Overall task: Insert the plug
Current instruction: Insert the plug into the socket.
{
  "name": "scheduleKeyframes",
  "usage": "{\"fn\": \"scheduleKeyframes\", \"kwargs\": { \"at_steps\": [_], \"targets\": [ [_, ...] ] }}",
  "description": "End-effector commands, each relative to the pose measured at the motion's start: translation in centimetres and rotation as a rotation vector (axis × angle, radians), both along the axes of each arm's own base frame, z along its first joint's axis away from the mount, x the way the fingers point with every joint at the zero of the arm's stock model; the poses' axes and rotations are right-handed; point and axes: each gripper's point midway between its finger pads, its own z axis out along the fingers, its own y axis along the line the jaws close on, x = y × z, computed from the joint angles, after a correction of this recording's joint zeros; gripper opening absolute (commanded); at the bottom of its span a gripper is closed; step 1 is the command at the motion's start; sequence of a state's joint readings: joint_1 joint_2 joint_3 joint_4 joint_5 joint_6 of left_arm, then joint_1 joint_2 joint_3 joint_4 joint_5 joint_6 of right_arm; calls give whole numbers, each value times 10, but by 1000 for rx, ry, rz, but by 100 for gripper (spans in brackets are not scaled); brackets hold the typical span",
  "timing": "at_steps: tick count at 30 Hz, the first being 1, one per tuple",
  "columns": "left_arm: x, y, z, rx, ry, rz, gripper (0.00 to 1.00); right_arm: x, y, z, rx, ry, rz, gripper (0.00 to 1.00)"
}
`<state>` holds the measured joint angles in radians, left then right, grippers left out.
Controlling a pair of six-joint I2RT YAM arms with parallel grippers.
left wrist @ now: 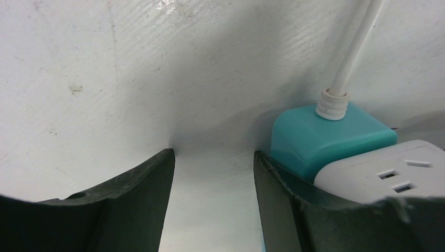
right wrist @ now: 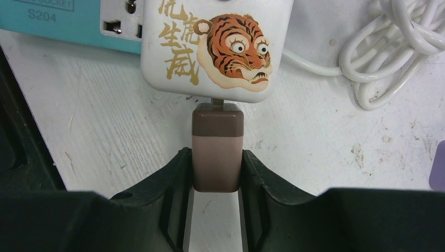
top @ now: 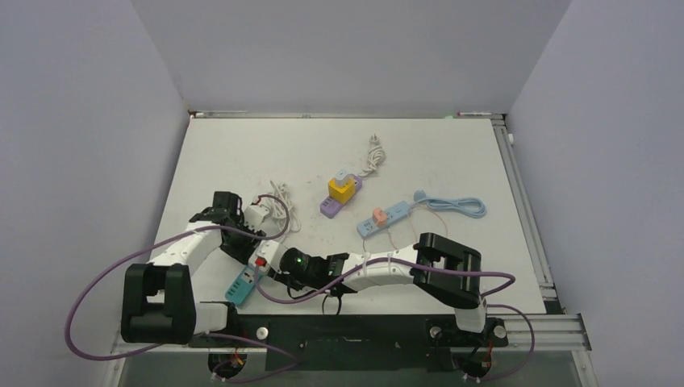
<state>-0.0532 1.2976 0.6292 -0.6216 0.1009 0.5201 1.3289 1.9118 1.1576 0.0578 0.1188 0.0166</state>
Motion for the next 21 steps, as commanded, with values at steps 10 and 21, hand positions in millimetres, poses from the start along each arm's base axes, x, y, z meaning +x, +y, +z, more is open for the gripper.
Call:
{"fn": "scheduleKeyframes", "kwargs": {
  "at_steps": [10, 21],
  "targets": [
    [-6, -20, -4, -58, 41, -22, 54, 25, 62, 76, 357, -46, -40, 5],
    [-9, -20, -9, -41, 58, -33, 52, 22, 76, 87, 452, -48, -28, 5]
  ]
}}
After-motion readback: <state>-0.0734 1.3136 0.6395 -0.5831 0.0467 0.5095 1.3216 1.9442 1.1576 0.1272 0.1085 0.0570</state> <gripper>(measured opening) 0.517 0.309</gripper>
